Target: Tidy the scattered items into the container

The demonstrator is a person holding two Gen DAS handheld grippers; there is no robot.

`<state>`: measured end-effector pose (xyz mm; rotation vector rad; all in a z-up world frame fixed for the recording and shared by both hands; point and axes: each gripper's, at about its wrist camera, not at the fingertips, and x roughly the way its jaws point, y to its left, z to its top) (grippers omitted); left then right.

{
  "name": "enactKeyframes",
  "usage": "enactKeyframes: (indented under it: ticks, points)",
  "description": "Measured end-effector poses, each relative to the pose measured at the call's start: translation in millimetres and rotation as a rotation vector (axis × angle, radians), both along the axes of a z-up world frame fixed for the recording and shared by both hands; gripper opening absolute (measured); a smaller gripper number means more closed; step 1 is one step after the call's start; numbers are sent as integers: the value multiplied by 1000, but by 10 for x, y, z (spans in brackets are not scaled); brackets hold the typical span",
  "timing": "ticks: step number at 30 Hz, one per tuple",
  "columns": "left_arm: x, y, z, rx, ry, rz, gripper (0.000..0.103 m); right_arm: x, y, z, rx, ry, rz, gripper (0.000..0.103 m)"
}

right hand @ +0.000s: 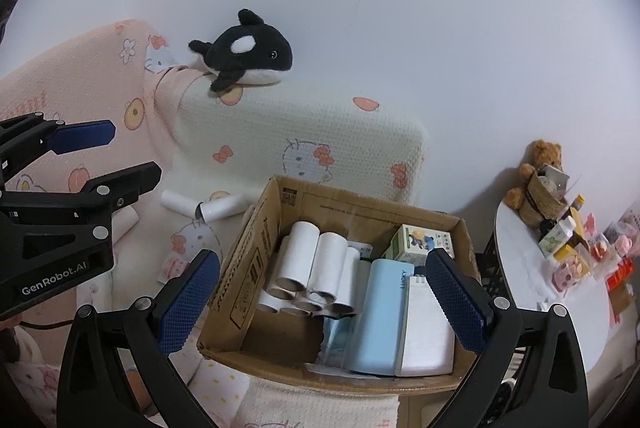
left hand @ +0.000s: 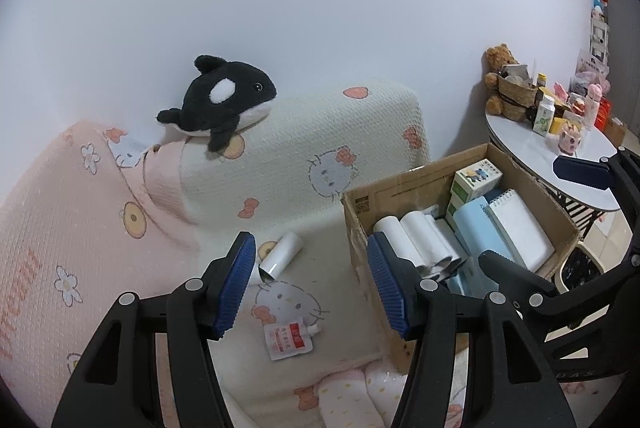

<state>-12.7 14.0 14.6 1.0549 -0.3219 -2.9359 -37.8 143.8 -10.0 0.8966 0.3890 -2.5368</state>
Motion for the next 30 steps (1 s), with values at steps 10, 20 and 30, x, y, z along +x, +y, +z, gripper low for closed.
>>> enactKeyframes:
  ticks: [10, 20, 30]
  points:
    - [-8, 49, -8, -25, -4, -8, 63, -12, 17, -3, -4, -4, 0, 102]
    - [-18, 44, -19, -39, -8, -4, 63, 3, 16, -1, 0, -4, 1, 102]
    - [-23, 51, -39, -59, -15, 5, 63, 7, 3, -6, 2, -8, 5, 102]
